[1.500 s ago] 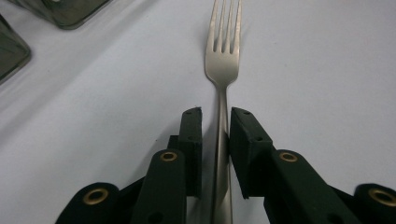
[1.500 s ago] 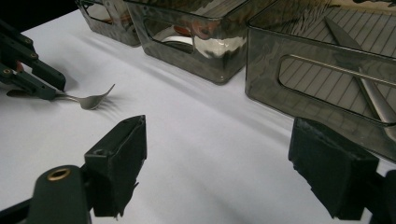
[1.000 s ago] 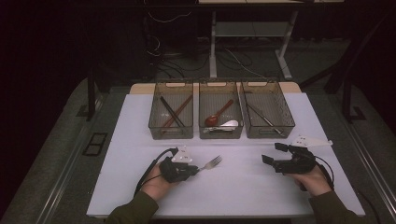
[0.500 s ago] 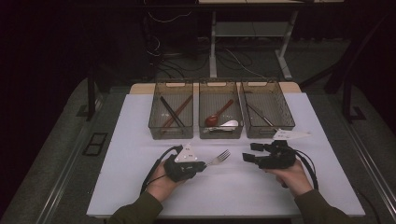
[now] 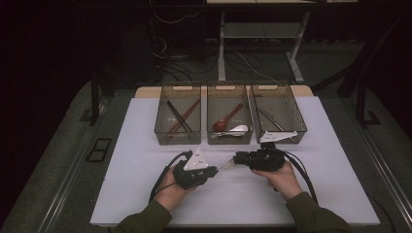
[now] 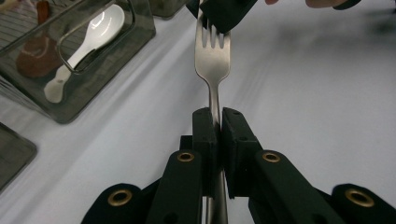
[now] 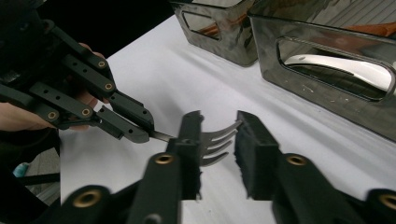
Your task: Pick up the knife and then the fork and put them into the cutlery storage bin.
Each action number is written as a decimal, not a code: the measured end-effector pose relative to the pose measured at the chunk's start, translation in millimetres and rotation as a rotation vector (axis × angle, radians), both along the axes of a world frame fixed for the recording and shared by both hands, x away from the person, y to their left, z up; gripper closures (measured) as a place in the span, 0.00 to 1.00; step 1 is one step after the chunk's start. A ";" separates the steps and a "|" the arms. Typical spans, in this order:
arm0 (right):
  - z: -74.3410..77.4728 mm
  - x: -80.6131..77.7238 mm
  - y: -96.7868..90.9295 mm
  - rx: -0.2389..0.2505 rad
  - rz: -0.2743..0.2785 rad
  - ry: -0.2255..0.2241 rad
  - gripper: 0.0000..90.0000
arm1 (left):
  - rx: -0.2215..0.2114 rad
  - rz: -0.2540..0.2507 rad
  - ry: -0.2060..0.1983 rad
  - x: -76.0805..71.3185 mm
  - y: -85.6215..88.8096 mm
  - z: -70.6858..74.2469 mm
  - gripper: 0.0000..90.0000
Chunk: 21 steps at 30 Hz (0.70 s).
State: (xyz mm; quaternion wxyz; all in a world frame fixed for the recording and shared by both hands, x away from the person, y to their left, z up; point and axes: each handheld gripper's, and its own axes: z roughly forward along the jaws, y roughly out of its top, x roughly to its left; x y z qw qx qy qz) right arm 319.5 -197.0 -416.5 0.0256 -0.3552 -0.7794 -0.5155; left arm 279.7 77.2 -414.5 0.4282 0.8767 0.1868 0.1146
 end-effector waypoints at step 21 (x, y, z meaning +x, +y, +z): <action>13.8 1.0 -12.9 0.055 -0.046 -0.060 0.98 | -0.084 0.032 0.042 3.8 10.3 -1.8 0.71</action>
